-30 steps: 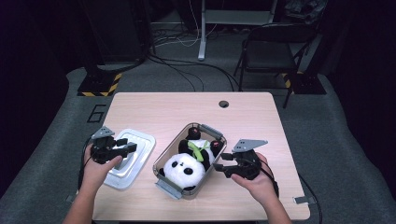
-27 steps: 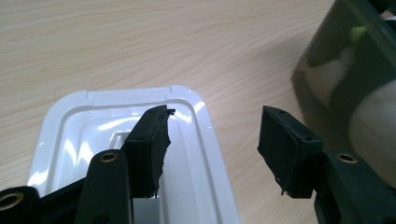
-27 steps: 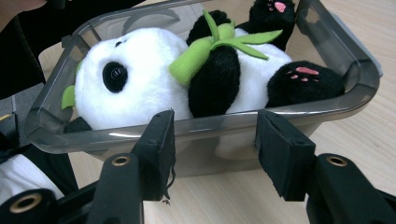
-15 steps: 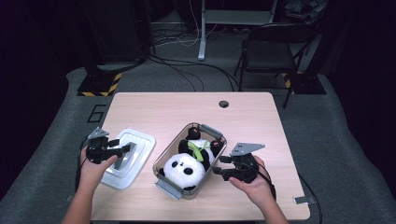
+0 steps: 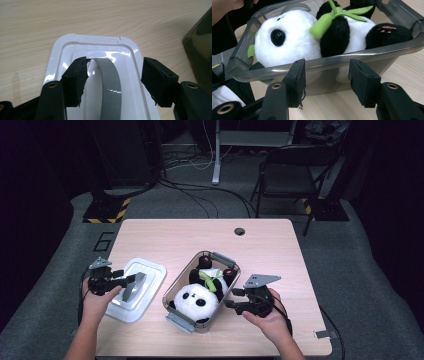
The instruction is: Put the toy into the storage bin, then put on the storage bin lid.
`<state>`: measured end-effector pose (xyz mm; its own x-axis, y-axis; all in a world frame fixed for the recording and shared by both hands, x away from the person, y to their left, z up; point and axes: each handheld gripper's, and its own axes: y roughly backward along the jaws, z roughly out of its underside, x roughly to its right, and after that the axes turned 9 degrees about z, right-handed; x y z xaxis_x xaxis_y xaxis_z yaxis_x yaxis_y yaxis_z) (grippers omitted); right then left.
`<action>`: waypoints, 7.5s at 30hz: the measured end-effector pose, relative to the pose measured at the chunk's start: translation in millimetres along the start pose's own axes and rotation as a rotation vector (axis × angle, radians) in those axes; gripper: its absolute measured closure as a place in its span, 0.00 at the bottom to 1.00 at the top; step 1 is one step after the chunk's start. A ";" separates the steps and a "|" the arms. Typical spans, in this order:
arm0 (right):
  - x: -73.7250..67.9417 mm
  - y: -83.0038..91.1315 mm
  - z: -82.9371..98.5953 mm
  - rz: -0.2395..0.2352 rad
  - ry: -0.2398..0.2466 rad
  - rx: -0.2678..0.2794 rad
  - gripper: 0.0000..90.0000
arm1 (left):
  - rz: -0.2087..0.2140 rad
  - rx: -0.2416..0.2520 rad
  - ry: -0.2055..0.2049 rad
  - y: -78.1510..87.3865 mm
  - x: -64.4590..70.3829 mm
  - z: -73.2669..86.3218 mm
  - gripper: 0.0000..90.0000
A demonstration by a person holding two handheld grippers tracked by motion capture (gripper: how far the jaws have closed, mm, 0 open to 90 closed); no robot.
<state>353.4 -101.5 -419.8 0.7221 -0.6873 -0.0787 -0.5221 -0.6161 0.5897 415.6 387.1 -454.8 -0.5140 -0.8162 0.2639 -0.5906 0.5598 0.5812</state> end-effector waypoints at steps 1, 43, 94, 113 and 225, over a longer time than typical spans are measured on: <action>-1.6 -0.6 -0.6 -0.001 -0.003 -0.004 0.53 | -0.003 0.000 0.000 0.0 -0.5 0.2 0.42; -24.7 -11.7 1.0 -0.121 0.086 -0.072 0.55 | -0.035 -0.113 -0.015 -24.8 -6.5 18.2 0.54; -23.9 -20.6 5.4 -0.131 0.070 -0.065 0.54 | -0.016 -0.103 -0.052 4.7 18.4 -10.3 0.74; -29.2 -30.4 -1.5 -0.131 0.061 -0.052 0.54 | 0.106 -0.048 -0.077 29.0 43.5 -45.0 0.74; 6.6 -8.0 12.2 -0.033 -0.014 0.001 0.52 | 0.339 -0.041 -0.302 -15.8 155.0 -94.2 0.52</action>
<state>356.8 -105.8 -434.8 0.7324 -0.6721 -0.1093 -0.4989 -0.6388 0.5857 403.8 238.3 -350.6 -0.8361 -0.5061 0.2116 -0.3357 0.7773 0.5321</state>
